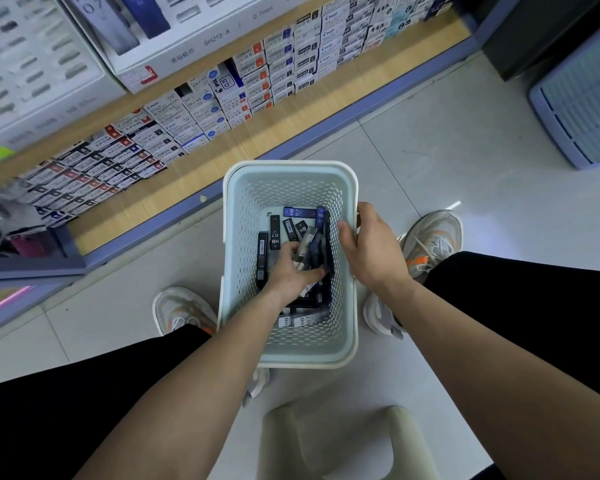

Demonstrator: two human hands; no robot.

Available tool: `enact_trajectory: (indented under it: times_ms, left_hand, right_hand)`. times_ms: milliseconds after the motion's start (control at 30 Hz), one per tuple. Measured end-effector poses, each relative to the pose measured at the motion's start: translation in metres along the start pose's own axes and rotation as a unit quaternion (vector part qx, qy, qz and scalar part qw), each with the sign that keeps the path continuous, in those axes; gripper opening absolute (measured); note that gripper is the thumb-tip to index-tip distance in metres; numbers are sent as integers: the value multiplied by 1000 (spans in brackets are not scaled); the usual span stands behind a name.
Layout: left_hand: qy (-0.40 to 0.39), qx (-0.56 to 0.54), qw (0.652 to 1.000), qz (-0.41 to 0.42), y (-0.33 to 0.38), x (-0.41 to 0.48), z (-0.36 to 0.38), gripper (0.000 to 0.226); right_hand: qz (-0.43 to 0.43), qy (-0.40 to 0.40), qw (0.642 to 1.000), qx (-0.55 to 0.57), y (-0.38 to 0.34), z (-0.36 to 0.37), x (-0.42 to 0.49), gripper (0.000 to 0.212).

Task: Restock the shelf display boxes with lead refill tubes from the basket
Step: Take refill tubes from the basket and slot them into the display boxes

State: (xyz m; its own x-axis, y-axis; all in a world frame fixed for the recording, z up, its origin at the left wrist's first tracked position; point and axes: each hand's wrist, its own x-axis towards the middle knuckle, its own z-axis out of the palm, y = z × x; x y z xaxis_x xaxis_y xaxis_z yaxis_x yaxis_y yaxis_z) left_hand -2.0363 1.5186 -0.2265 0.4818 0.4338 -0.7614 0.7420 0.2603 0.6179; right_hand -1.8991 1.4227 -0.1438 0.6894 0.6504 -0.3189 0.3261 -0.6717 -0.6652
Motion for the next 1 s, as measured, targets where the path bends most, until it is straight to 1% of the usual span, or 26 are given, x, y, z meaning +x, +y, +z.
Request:
enact_trajectory:
  times_ms: [133, 267, 367, 600, 700, 800, 833, 867, 933, 1000]
  left_hand:
    - [-16, 9, 1000, 0, 3, 4, 2, 65]
    - [-35, -3, 999, -10, 3, 5, -1, 73]
    - [-39, -5, 999, -5, 6, 2, -2, 67]
    - [21, -40, 999, 20, 22, -1, -17, 47]
    - [36, -49, 998, 28, 32, -6, -27, 44]
    - [27, -51, 998, 28, 36, -16, -29, 40]
    - [26, -53, 998, 31, 38, -20, -29, 41]
    - [31, -55, 997, 32, 40, -24, -30, 50]
    - [31, -62, 997, 43, 48, -33, -34, 66]
    - [40, -79, 994, 60, 60, -47, -40, 68]
  right_hand:
    - [6, 2, 1000, -1, 1, 1, 0, 24]
    - [10, -2, 1000, -6, 2, 2, 1, 24]
    - [11, -3, 1000, -7, 2, 2, 1, 20]
    - [8, -12, 1000, -19, 0, -2, 0, 20]
    - [15, -20, 999, -26, -1, -3, 0, 23]
    - [26, -36, 998, -32, 0, -4, 2, 29]
    - [30, -37, 998, -31, 0, -6, 3, 33]
    - [29, -32, 999, -30, -1, -8, 2, 39]
    - [16, 7, 999, -39, -6, -16, -1, 48]
    - [-15, 52, 998, -43, -16, -24, -4, 47]
